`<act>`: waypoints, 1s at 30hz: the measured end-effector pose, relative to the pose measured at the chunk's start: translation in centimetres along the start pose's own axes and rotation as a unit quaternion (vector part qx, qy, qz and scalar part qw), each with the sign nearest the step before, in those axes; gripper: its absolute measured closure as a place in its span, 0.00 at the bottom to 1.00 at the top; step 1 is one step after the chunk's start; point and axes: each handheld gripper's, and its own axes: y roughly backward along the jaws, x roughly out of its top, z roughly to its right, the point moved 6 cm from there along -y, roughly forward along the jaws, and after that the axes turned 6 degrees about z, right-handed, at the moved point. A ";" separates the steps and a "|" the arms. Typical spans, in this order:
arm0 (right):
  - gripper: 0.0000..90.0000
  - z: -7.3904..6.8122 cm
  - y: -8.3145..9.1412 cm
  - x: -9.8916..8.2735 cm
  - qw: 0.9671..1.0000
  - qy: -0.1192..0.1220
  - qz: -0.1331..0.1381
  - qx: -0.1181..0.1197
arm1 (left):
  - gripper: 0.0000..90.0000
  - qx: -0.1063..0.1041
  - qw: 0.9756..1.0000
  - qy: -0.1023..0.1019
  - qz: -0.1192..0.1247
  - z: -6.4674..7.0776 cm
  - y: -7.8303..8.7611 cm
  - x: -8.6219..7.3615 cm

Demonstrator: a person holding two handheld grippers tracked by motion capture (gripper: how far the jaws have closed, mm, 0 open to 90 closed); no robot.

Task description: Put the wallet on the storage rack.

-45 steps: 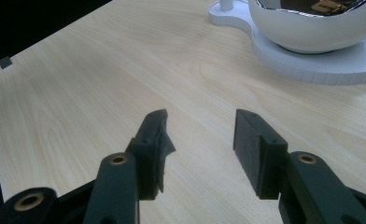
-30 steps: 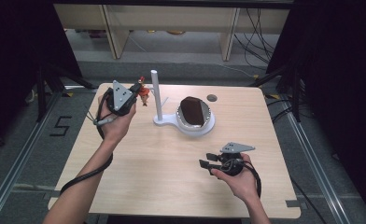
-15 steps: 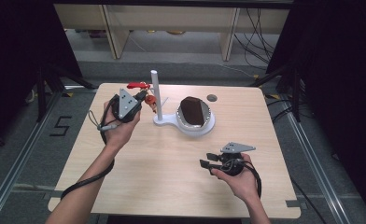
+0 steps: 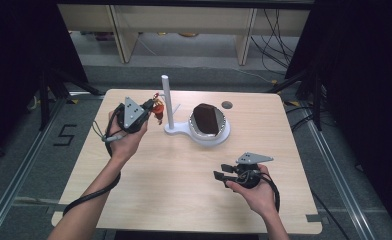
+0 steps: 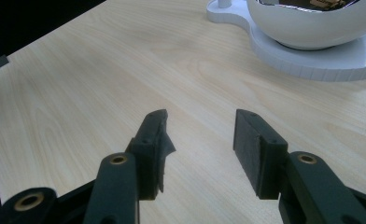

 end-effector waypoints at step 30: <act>0.62 0.2 -0.1 -0.2 1.000 0.009 -0.001 -0.003 | 0.99 0.016 0.999 0.021 0.020 -2.2 -0.2 1.4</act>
